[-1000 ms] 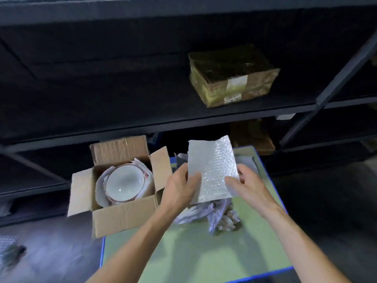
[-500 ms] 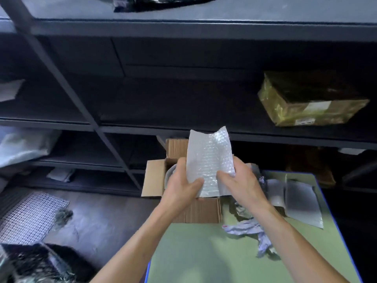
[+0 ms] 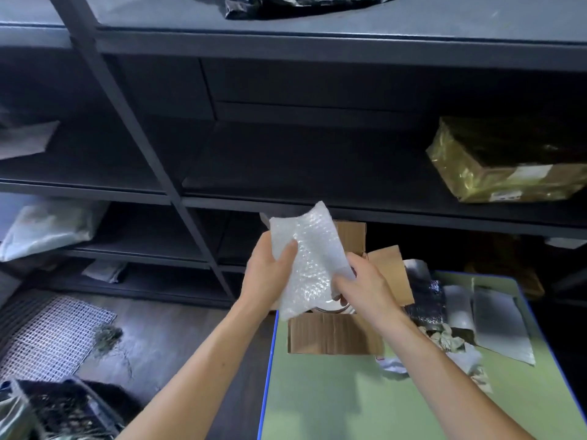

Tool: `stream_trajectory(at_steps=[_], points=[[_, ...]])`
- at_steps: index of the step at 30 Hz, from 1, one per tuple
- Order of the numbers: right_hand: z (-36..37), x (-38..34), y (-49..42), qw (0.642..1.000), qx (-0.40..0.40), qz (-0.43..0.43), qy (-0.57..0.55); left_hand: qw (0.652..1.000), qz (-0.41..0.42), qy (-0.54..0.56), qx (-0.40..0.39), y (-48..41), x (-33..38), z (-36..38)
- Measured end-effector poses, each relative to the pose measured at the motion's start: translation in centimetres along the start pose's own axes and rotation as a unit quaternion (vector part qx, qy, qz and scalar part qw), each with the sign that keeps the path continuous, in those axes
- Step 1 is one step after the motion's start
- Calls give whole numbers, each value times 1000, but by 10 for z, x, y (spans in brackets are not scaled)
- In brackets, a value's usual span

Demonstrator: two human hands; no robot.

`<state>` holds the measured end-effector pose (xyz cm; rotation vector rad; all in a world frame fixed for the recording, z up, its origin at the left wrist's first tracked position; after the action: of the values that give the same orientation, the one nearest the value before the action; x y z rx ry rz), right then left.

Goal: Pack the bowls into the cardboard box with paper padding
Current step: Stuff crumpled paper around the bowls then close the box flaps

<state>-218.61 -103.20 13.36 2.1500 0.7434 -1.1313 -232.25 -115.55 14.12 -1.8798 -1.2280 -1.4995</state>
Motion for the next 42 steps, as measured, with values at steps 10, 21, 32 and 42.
stream_trajectory(at_steps=[10,21,32,42], points=[[-22,-7,-7,987,36,-25,-157,996,-41,60,-49,-39,-6,-11],[-52,-15,-22,990,87,-45,101,979,9,-198,-56,-33,-24,3],[-63,-15,-22,974,97,-94,184,841,164,-516,-10,-26,-47,38],[-64,-35,-36,939,57,-189,282,841,140,-522,8,-3,-40,51]])
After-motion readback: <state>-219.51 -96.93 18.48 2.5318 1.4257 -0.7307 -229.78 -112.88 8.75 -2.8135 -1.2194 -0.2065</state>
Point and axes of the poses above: each hand's wrist, its own y-axis away from the middle knuckle, its own z-axis out of the palm, x = y × z, the point moved 3 cm from there along -y, towards the middle knuckle, and after that the axes turned 3 degrees about x, right-handed, at the moved point
